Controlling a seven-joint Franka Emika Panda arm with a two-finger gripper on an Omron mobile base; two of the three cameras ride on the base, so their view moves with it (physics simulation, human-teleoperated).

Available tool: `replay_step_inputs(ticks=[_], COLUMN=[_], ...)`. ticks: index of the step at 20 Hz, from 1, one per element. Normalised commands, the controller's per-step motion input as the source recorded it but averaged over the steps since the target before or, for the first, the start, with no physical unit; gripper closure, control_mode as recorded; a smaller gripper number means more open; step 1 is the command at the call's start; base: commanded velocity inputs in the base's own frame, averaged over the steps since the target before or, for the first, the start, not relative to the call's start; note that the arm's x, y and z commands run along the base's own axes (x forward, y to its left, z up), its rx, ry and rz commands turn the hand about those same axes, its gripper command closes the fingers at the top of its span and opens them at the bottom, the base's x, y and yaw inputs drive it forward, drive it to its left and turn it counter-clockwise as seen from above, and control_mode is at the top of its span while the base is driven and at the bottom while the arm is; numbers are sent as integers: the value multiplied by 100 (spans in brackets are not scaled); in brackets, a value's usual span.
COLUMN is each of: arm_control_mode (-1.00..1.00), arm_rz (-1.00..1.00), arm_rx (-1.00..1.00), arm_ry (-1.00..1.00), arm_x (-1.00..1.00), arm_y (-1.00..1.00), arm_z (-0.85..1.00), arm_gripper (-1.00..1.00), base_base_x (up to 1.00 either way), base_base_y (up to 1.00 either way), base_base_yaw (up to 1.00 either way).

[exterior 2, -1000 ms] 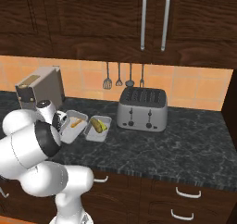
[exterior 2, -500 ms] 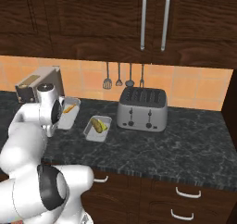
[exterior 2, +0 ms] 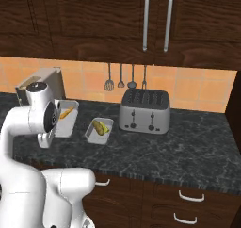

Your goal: Take the meat container that has the shrimp and place it on the second highest rack of the freezer. Then take the vegetable container that has the potato and lemon wedge and place it on the highest rack of the freezer.

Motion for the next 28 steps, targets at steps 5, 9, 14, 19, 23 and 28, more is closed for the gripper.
replay_step_inputs(ticks=[5,9,14,19,23,28], arm_control_mode=[-100,-100,-100,-100,100,100], arm_rz=[8,7,9,13,5,0], arm_rx=[5,6,3,0,-3,0], arm_ry=[-25,-29,-36,-37,-12,0], arm_x=[-100,-100,-100,-100,-57,0], arm_y=[-74,-73,-52,-6,0,0], arm_z=[0,1,0,-1,-14,0], arm_gripper=[100,100,100,100,100,100], base_base_x=[0,0,0,0,-13,-40], base_base_y=[0,0,0,0,1,1], base_base_yaw=[0,0,0,0,0,-54])
